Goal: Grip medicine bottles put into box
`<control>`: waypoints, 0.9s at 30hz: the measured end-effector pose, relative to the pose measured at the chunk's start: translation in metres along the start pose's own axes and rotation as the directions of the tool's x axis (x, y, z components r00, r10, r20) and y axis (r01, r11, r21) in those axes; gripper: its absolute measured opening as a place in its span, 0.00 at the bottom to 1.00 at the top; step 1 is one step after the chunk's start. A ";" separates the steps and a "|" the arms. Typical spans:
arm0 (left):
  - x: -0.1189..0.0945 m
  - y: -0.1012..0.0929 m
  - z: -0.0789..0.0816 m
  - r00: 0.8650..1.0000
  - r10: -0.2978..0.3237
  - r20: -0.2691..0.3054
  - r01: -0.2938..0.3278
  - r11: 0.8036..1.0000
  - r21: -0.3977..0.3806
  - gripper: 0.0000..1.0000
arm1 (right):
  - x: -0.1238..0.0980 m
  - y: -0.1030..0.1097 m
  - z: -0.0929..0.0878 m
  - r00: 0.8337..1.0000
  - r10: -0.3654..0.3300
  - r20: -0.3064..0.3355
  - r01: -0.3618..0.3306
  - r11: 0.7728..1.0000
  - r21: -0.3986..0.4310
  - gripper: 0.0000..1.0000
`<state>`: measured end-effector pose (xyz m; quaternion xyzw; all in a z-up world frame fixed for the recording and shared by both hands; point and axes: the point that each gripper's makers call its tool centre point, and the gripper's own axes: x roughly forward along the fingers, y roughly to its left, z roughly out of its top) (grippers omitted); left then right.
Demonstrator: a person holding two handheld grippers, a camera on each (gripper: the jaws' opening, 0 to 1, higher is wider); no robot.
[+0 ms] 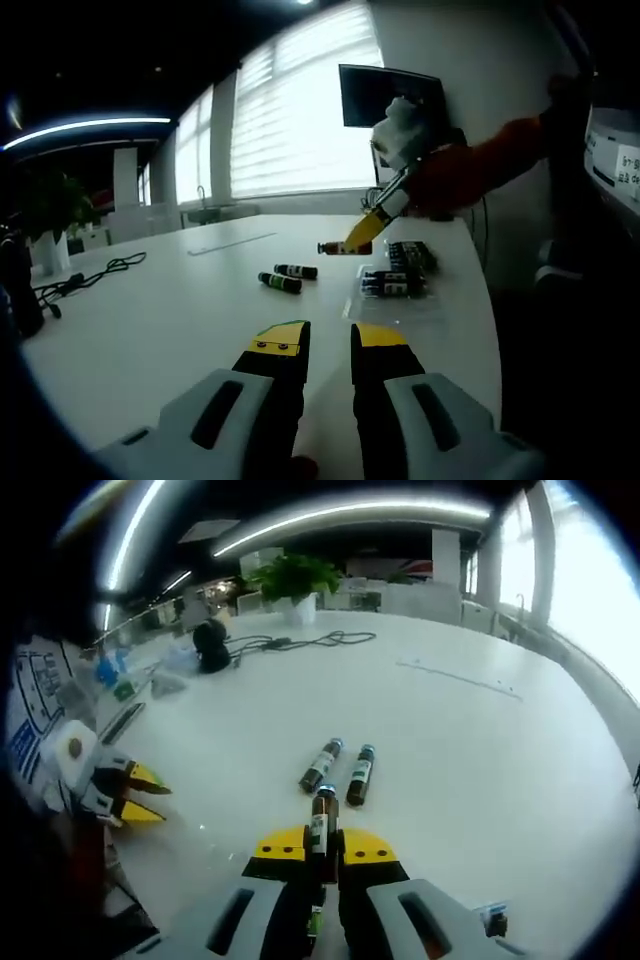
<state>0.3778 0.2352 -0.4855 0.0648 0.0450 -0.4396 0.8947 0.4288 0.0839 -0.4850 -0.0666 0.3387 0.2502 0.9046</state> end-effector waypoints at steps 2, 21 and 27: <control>0.000 0.000 -0.001 1.000 0.003 -0.004 -0.003 1.000 0.007 0.10 | -0.002 0.004 -0.001 1.000 0.000 0.002 0.001 1.000 -0.008 0.05; -0.002 -0.002 0.002 1.000 -0.004 0.007 0.004 1.000 0.022 0.10 | -0.011 0.056 -0.032 0.998 0.029 -0.054 -0.030 0.999 -0.031 0.06; -0.002 -0.002 0.001 1.000 -0.003 0.006 0.003 1.000 0.021 0.10 | -0.012 0.055 -0.037 0.998 0.019 -0.068 -0.021 0.999 -0.031 0.06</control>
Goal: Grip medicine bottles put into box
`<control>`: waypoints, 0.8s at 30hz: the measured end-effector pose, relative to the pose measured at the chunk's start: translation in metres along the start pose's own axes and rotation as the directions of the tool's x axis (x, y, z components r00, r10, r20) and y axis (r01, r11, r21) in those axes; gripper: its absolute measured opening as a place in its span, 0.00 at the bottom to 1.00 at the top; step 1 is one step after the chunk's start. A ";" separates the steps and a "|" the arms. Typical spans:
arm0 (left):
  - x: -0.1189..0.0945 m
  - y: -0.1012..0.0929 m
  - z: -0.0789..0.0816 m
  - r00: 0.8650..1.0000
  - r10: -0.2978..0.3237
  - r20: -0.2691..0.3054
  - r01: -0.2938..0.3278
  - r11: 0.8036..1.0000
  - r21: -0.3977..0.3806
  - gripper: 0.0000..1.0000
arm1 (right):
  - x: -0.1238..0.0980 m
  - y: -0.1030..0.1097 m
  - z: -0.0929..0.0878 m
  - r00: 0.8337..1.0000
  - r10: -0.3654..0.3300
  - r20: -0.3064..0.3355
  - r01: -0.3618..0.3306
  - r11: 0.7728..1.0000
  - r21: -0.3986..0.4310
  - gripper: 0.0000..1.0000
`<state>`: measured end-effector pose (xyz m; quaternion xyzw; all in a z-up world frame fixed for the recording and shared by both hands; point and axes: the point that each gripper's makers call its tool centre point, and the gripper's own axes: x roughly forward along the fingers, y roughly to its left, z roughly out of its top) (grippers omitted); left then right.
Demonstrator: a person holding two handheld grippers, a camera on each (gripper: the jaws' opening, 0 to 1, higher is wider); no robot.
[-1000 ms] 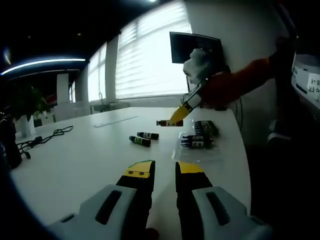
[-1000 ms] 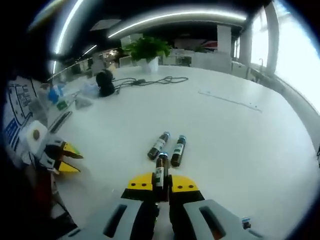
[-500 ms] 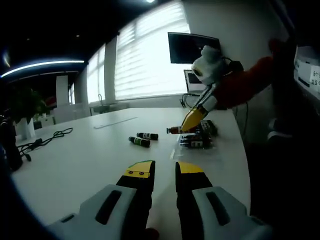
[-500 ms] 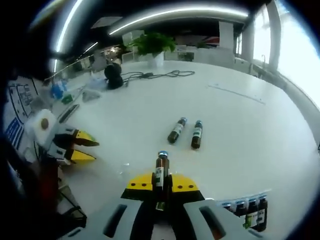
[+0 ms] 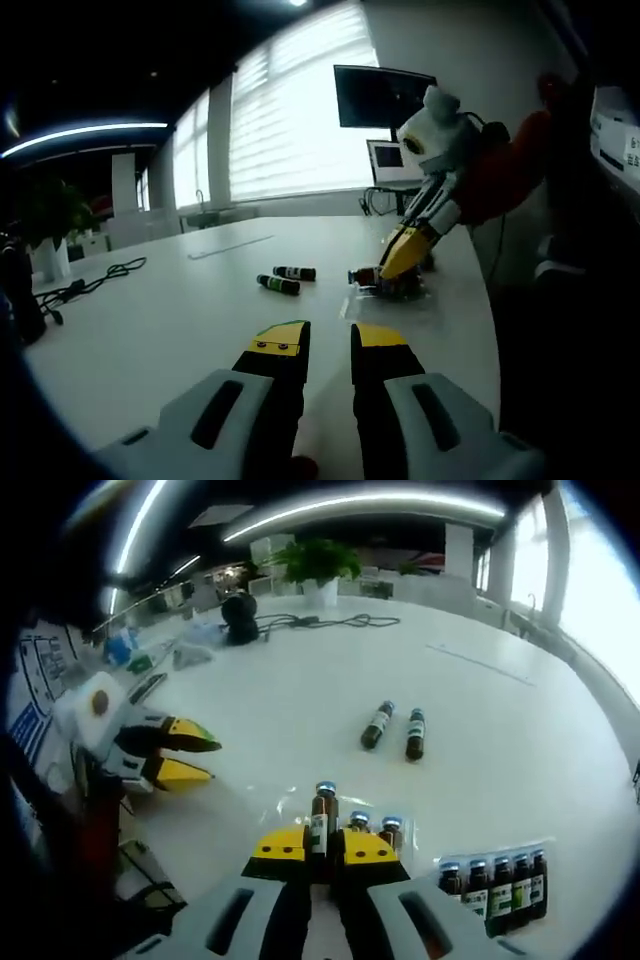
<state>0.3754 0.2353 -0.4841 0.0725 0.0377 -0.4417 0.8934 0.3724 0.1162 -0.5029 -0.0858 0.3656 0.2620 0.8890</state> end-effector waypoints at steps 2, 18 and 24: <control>0.000 0.000 0.000 1.000 0.000 -0.001 0.000 1.000 0.002 0.10 | 0.001 0.001 -0.003 1.000 0.004 -0.010 -0.003 1.000 0.009 0.06; -0.001 0.001 -0.002 1.000 0.002 -0.002 -0.002 1.000 0.001 0.10 | 0.003 0.004 -0.006 1.000 0.002 -0.024 -0.002 1.000 0.005 0.07; -0.001 0.000 -0.002 1.000 0.001 -0.005 -0.001 1.000 0.004 0.10 | 0.002 0.005 -0.007 1.000 0.009 -0.029 -0.008 1.000 0.030 0.05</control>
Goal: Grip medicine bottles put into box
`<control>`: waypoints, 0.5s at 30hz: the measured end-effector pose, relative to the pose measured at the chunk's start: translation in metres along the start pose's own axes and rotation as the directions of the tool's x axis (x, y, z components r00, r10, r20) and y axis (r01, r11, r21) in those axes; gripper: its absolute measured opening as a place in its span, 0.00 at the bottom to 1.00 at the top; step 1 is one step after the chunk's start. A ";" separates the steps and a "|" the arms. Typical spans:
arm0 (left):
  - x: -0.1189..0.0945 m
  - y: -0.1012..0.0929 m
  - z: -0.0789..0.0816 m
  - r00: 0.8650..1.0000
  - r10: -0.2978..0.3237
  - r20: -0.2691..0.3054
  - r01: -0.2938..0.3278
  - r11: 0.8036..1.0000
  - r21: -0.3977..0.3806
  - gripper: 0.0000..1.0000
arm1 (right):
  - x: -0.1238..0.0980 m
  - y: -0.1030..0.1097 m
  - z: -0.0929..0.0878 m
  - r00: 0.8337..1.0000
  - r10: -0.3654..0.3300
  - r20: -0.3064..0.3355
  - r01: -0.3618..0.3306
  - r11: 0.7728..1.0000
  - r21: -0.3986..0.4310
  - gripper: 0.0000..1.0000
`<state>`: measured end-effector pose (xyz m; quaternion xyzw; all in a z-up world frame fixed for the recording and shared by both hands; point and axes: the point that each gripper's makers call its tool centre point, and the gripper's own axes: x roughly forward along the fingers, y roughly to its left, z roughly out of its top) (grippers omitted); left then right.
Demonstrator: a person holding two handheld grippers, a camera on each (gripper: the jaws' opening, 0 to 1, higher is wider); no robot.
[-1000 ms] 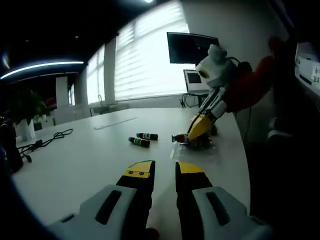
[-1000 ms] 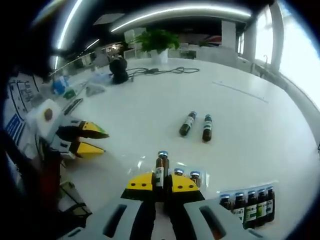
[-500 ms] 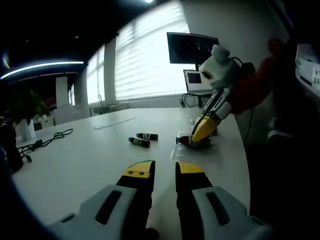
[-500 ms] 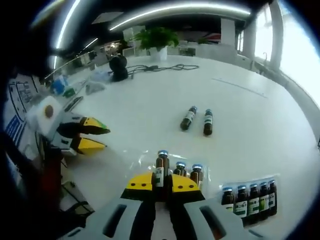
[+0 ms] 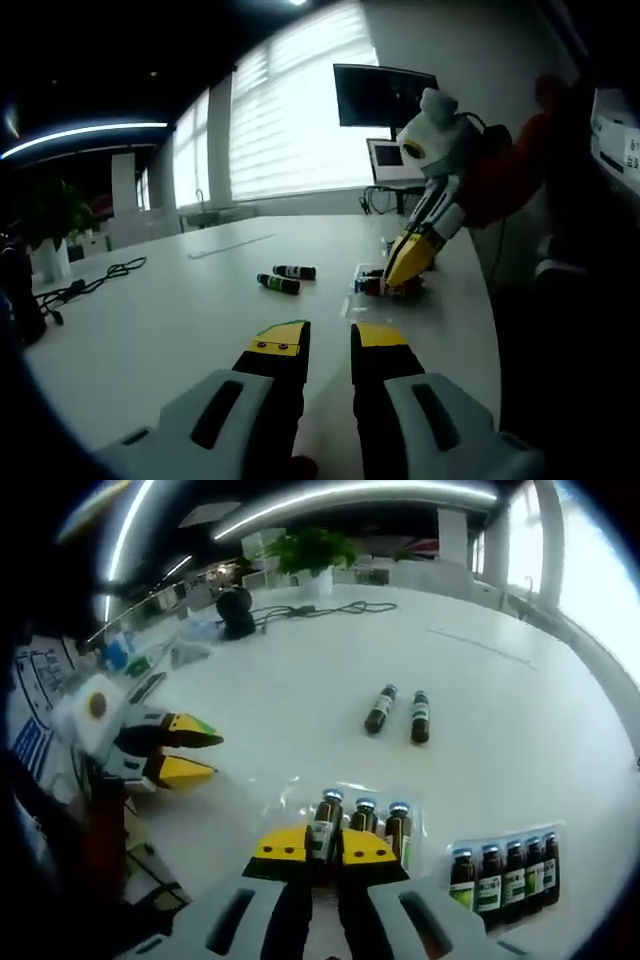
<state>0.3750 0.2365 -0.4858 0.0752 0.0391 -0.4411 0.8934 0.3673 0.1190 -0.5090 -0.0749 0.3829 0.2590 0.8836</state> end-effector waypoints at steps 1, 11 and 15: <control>0.000 0.000 0.000 1.000 0.000 0.000 0.000 1.000 0.000 0.10 | -0.001 -0.001 0.001 1.000 -0.002 0.004 0.002 1.000 -0.004 0.05; 0.001 0.000 0.000 1.000 0.002 -0.002 -0.002 1.000 0.000 0.10 | -0.006 -0.002 0.003 1.000 0.009 0.006 -0.009 1.000 -0.018 0.04; 0.001 0.000 0.001 1.000 0.002 -0.002 -0.002 1.000 -0.001 0.10 | -0.009 -0.002 0.004 1.000 0.019 -0.003 -0.019 0.997 -0.069 0.03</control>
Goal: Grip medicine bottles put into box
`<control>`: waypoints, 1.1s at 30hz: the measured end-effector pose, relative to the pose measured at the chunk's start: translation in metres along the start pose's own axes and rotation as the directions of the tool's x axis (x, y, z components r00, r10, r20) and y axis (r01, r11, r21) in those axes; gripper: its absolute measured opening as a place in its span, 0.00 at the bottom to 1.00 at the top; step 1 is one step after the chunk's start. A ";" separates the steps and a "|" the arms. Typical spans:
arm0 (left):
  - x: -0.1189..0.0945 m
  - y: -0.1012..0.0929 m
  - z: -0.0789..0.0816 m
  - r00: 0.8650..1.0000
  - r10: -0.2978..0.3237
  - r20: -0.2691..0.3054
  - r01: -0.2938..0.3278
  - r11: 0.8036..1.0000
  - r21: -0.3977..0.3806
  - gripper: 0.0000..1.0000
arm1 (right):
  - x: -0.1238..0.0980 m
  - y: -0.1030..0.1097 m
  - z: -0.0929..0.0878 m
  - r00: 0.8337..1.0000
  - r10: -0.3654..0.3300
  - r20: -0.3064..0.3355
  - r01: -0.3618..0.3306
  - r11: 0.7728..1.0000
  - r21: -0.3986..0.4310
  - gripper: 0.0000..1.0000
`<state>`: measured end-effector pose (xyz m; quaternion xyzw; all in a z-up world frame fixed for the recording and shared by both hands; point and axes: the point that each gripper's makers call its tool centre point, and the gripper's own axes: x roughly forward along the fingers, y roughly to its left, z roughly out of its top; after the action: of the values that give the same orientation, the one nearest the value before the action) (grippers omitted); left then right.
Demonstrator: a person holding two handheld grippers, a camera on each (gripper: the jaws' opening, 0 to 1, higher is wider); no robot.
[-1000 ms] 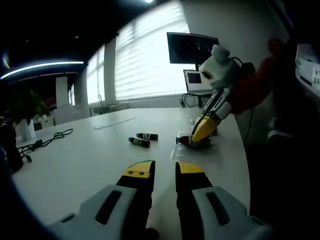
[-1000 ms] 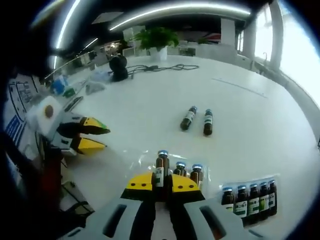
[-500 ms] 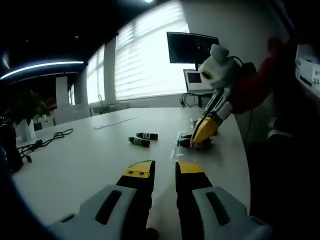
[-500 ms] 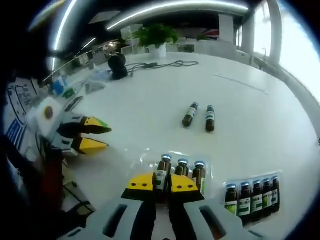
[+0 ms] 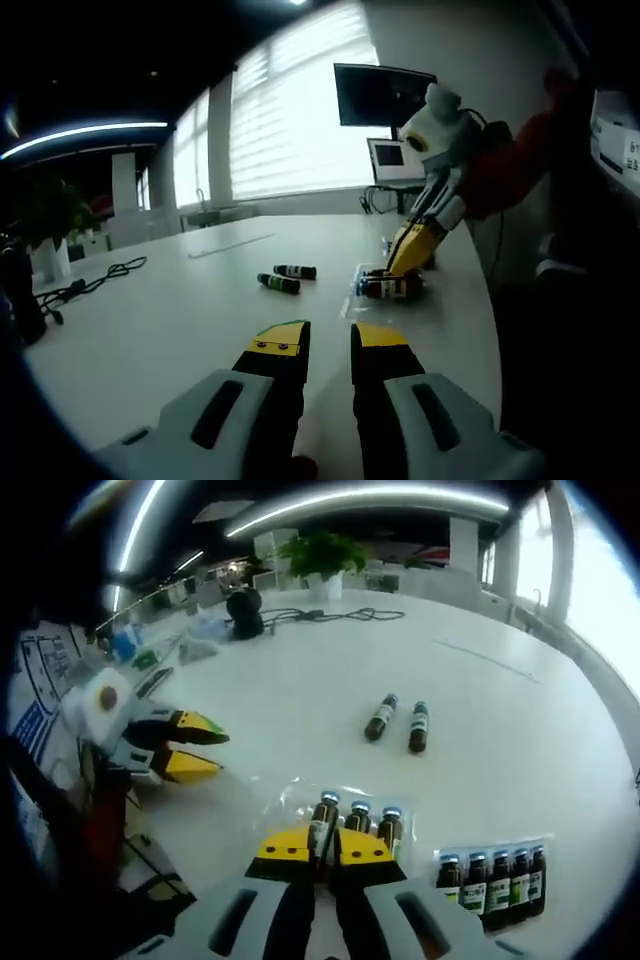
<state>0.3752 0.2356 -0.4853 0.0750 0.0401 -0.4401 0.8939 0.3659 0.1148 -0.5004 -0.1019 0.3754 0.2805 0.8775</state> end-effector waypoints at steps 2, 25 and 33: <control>0.000 0.000 0.000 1.000 0.000 -0.001 0.000 1.000 0.000 0.10 | 0.001 0.000 0.000 1.000 -0.003 -0.013 0.003 1.000 -0.011 0.03; 0.001 0.000 0.000 1.000 0.002 -0.005 -0.002 1.000 0.002 0.10 | 0.010 0.003 -0.004 0.999 0.048 -0.014 -0.048 0.999 0.006 0.03; 0.002 0.000 0.000 1.000 0.003 -0.006 -0.003 1.000 0.002 0.10 | 0.011 0.002 -0.003 0.999 0.046 0.006 -0.046 0.999 -0.020 0.03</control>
<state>0.3766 0.2343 -0.4855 0.0774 0.0421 -0.4386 0.8943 0.3690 0.1202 -0.5098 -0.1012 0.3718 0.3046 0.8710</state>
